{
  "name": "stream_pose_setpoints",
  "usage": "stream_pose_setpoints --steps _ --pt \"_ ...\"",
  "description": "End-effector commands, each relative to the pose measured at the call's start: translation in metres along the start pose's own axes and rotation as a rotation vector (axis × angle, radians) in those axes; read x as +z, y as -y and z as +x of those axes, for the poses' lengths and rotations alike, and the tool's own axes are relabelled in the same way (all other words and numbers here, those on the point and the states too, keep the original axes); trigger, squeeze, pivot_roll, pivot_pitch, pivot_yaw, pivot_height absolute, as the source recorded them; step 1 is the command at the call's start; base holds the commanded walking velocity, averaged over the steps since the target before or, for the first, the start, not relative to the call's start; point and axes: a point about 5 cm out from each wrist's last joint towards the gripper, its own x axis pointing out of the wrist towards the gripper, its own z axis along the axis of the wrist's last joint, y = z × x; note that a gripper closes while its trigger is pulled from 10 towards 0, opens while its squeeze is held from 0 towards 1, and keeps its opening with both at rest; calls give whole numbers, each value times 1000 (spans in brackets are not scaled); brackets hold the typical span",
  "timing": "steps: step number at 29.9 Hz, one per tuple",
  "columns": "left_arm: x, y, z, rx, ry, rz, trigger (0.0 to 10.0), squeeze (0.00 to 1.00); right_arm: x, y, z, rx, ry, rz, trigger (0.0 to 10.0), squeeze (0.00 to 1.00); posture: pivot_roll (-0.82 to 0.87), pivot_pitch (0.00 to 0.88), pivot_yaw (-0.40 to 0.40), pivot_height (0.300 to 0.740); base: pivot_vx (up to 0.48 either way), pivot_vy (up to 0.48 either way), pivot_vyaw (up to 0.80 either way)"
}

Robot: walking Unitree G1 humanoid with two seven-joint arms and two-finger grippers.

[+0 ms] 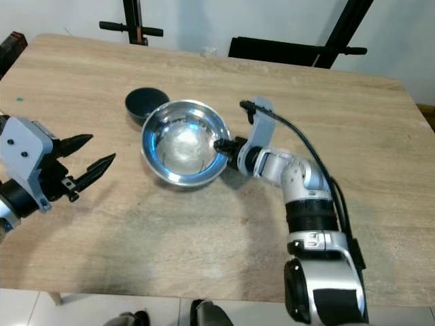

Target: Setting the table

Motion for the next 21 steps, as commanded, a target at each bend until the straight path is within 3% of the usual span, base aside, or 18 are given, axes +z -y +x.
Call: stream_pose_setpoints --steps 1,3,5,9,11,14,15,16,17,21 --pt "-1 7 -2 -18 -9 -14 10000 435 3 9 0 -46 -20 -29 10000 0 -61 102 -49 740 0 0 0" --pt "-2 8 -3 -16 -12 -19 10000 435 8 15 1 -76 -28 -33 10000 0 -62 101 -50 740 0 0 0" --pt "-3 9 -3 -17 -13 -22 10000 435 10 16 0 -76 -28 -26 10000 357 -63 100 -51 740 0 0 0" --pt "-6 12 -2 -23 -19 -29 10000 439 13 22 -7 -72 -23 -18 10000 357 -73 95 -41 740 0 0 0" --pt "-6 13 0 -29 -20 -32 10000 439 12 27 -10 -87 -28 -14 10000 455 -78 94 -37 740 0 0 0" --pt "-7 13 1 -33 -20 -33 10000 439 12 31 -11 -93 -33 -14 10000 498 -82 91 -31 740 0 0 0" --pt "-7 13 1 -33 -20 -34 10000 439 12 32 -12 -93 -33 -13 10000 804 -83 90 -30 740 0 0 0" --pt "-7 13 1 -33 -20 -34 10000 439 12 32 -12 -93 -33 -13 10000 804 -83 90 -30 740 0 0 0" --pt "-7 13 2 -34 -19 -33 10000 439 12 33 -13 -94 -34 -12 10000 980 -83 90 -30 740 0 0 0" --pt "-7 12 2 -30 -20 -34 10000 435 12 33 -12 -75 -41 -3 10000 1000 -83 89 -27 740 0 0 0"
